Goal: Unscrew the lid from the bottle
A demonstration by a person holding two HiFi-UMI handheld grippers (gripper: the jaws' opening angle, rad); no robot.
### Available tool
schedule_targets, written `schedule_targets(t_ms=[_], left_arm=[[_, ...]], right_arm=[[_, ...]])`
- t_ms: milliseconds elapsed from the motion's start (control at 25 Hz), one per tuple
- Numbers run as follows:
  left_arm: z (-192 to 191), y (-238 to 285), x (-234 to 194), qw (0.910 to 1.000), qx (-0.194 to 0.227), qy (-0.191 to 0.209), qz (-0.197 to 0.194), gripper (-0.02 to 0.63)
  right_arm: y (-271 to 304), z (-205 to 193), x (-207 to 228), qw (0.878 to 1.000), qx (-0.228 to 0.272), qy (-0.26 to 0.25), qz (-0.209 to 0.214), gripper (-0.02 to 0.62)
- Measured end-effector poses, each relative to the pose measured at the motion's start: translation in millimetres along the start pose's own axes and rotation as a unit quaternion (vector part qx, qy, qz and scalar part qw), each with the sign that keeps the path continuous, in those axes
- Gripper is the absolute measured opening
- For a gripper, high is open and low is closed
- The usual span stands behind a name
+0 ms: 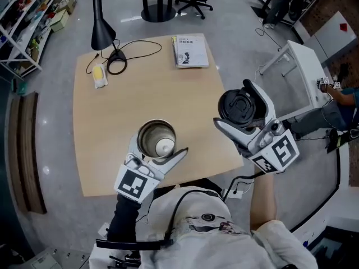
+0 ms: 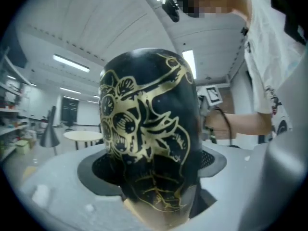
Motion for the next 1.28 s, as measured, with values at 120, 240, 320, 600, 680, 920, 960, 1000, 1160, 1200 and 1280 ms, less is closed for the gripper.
schedule_targets(t_ms=[120,240,320,600,680,920,960,1000,1160,1200,1280], left_arm=[[-7,-22,-50,0.9906,-0.040,0.031,0.127,0.428],[-5,-42,-78,0.9750,-0.064,0.082,0.196,0.428],[-4,-53,-89,0.9687,-0.070,0.092,0.220,0.428],[-18,-74,-97,0.9620,-0.070,0.071,0.254,0.428],[-17,-75,-98,0.9585,-0.074,0.064,0.268,0.428],[-14,-85,-91,0.9535,-0.079,0.048,0.287,0.428],[-13,-84,-90,0.9532,-0.080,0.048,0.288,0.428],[-12,-82,-90,0.9531,-0.081,0.047,0.288,0.428],[-6,-73,-89,0.9533,-0.081,0.052,0.286,0.428],[-5,-71,-89,0.9534,-0.080,0.053,0.286,0.428],[-4,-67,-88,0.9534,-0.079,0.053,0.286,0.428]], right_arm=[[-7,-30,18,0.993,-0.002,0.003,-0.115,0.500],[-6,-52,18,0.988,-0.010,0.012,-0.154,0.500],[-4,-59,15,0.987,-0.014,0.020,-0.160,0.500],[-3,-63,6,0.985,-0.019,0.013,-0.169,0.499],[-3,-64,7,0.985,-0.020,0.010,-0.169,0.499],[-7,-67,2,0.986,-0.015,0.008,-0.169,0.499],[-7,-66,3,0.986,-0.014,0.006,-0.168,0.499],[-8,-65,5,0.986,-0.013,0.004,-0.167,0.499],[-9,-58,11,0.986,-0.009,-0.001,-0.165,0.499],[-9,-57,12,0.987,-0.009,-0.003,-0.163,0.499],[-10,-55,14,0.987,-0.009,-0.008,-0.162,0.499]])
Point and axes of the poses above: the fingertips, and each gripper's own axes: y forward along the fingers, x to its right, z out of its top, the point moved 3 cm from there along -y, backward along the fingers, and after that the axes turned 13 degrees about y, right-handed, at the moved point
